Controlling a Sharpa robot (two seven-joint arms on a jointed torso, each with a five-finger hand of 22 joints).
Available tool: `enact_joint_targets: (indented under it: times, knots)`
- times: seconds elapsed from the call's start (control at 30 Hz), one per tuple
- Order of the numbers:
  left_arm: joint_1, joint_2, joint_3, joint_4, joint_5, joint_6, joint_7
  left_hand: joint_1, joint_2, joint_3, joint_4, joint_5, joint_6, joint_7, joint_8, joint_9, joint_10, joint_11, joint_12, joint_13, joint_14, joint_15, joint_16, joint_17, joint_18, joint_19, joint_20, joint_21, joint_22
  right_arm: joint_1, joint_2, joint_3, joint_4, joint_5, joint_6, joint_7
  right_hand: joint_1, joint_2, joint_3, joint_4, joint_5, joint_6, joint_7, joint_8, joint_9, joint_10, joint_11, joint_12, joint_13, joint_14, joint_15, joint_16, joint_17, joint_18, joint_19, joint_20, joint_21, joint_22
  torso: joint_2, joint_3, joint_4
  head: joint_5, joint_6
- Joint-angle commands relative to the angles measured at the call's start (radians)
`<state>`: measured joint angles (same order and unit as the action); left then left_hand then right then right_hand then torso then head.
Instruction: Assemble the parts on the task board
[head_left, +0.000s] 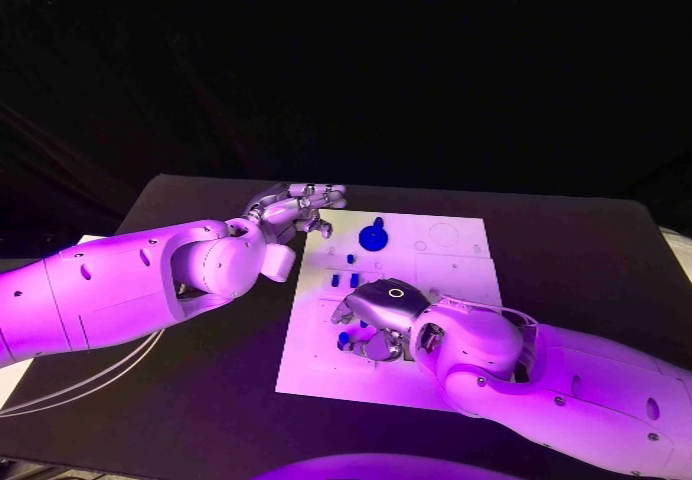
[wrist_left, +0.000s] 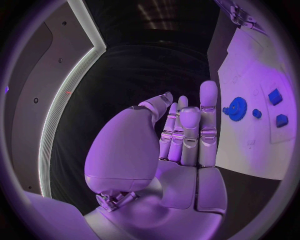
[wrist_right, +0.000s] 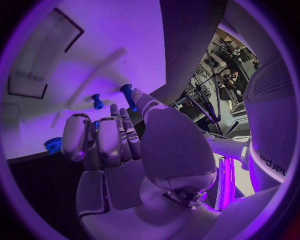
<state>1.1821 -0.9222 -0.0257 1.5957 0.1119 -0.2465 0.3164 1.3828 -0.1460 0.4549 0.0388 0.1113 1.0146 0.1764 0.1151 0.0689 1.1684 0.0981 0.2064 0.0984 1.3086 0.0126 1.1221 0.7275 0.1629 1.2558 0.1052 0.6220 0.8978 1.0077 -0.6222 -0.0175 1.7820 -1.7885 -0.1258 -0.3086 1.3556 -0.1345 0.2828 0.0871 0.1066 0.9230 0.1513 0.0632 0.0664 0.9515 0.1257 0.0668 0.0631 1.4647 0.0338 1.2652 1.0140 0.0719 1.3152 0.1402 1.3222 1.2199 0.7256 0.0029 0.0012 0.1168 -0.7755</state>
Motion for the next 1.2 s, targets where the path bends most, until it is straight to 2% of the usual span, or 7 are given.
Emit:
enact_joint_targets:
  times: [0.03,0.33,0.5,0.7,0.77,0.9,1.2]
  knots:
    - [0.000,0.000,0.000,0.001,0.003,0.020,0.002,-0.001,0.007,-0.005,0.001,0.002,-0.007,0.002,0.002,-0.001,-0.009,-0.001,0.005,0.001,-0.007,-0.001,-0.001,-0.001,0.012,-0.005,0.004,-0.005,-0.001,-0.002,-0.019,0.001,0.020,-0.008,-0.086,0.017,0.006,-0.012,-0.036,0.004,0.002,-0.018,-0.002,-0.002,-0.001,-0.018,0.004,0.008,0.002,0.006,0.006,-0.006,-0.007,0.019,-0.007,0.002,-0.007,-0.008,0.000,0.0006,-0.0006,-0.004,0.003]
    - [0.000,-0.007,0.000,0.001,0.003,0.021,0.002,-0.001,0.007,-0.005,0.001,0.002,-0.007,0.002,0.002,-0.001,-0.009,-0.001,0.005,0.001,-0.007,-0.001,-0.001,-0.001,0.012,-0.005,0.004,-0.005,-0.001,0.020,-0.189,0.034,0.137,0.162,-0.201,0.071,0.048,0.012,-0.147,0.019,0.007,-0.003,0.005,0.003,0.005,0.047,-0.016,0.081,0.008,0.007,-0.009,-0.012,-0.018,0.019,-0.002,-0.007,-0.010,-0.010,-0.001,0.0000,-0.0048,-0.021,0.012]
    - [0.000,-0.012,-0.001,0.002,0.003,0.020,0.002,0.001,0.009,-0.007,-0.002,0.002,-0.009,0.003,0.003,-0.001,-0.012,-0.001,0.010,0.002,-0.009,-0.001,-0.001,-0.005,0.013,-0.005,0.005,-0.009,-0.004,0.054,-0.342,0.043,0.208,0.377,-0.241,0.054,0.042,0.045,-0.152,0.046,0.073,0.072,0.009,0.031,0.015,0.274,-0.049,0.184,0.045,0.028,-0.033,0.032,0.048,0.003,0.051,-0.026,0.042,0.059,-0.005,-0.0013,-0.0138,-0.045,0.021]
    - [0.000,-0.012,-0.002,0.002,0.003,0.019,0.003,0.001,0.009,-0.007,-0.002,0.002,-0.009,0.003,0.003,-0.001,-0.012,-0.001,0.010,0.002,-0.009,-0.001,-0.001,-0.005,0.013,-0.005,0.005,-0.009,-0.004,0.061,-0.471,0.039,0.245,0.423,-0.207,-0.065,-0.025,0.023,-0.212,0.105,0.140,0.109,-0.033,0.049,0.019,0.459,-0.097,0.340,0.172,0.047,-0.075,0.091,0.135,-0.024,0.126,-0.067,0.122,0.165,-0.009,-0.0031,-0.0266,-0.074,0.027]
    - [0.000,-0.012,-0.002,0.002,0.003,0.020,0.004,0.001,0.009,-0.007,-0.002,0.002,-0.009,0.003,0.003,-0.001,-0.012,-0.001,0.010,0.002,-0.009,-0.001,-0.001,-0.005,0.013,-0.005,0.005,-0.009,-0.004,0.054,-0.506,0.034,0.253,0.402,-0.199,-0.113,-0.048,0.026,-0.245,0.139,0.166,0.121,-0.041,0.060,0.022,0.477,-0.106,0.572,0.435,0.056,-0.082,0.126,0.193,-0.032,0.148,-0.076,0.146,0.199,-0.009,-0.0035,-0.0313,-0.083,0.028]
    - [-0.001,-0.011,-0.003,0.001,0.003,0.021,0.004,0.001,0.009,-0.007,-0.002,0.002,-0.009,0.003,0.003,-0.001,-0.012,-0.001,0.010,0.002,-0.009,-0.001,-0.001,-0.005,0.013,-0.005,0.005,-0.009,-0.004,0.035,-0.544,0.029,0.269,0.341,-0.183,-0.196,-0.052,0.046,-0.321,0.191,0.180,0.122,-0.046,0.083,0.034,0.438,-0.105,0.900,0.833,0.060,-0.079,0.168,0.261,-0.040,0.169,-0.077,0.172,0.237,-0.010,-0.0029,-0.0389,-0.093,0.030]
    - [-0.004,-0.008,-0.003,-0.004,0.003,0.025,0.004,0.001,0.009,-0.007,-0.002,0.002,-0.009,0.003,0.003,-0.001,-0.012,-0.001,0.010,0.002,-0.009,-0.001,-0.001,-0.005,0.013,-0.005,0.005,-0.009,-0.004,0.006,-0.553,0.023,0.274,0.238,-0.143,-0.317,-0.106,0.075,-0.402,0.205,0.179,0.118,-0.045,0.108,0.051,0.436,-0.101,1.037,1.022,0.062,-0.079,0.185,0.292,-0.044,0.178,-0.073,0.183,0.253,-0.014,-0.0027,-0.0413,-0.098,0.028]
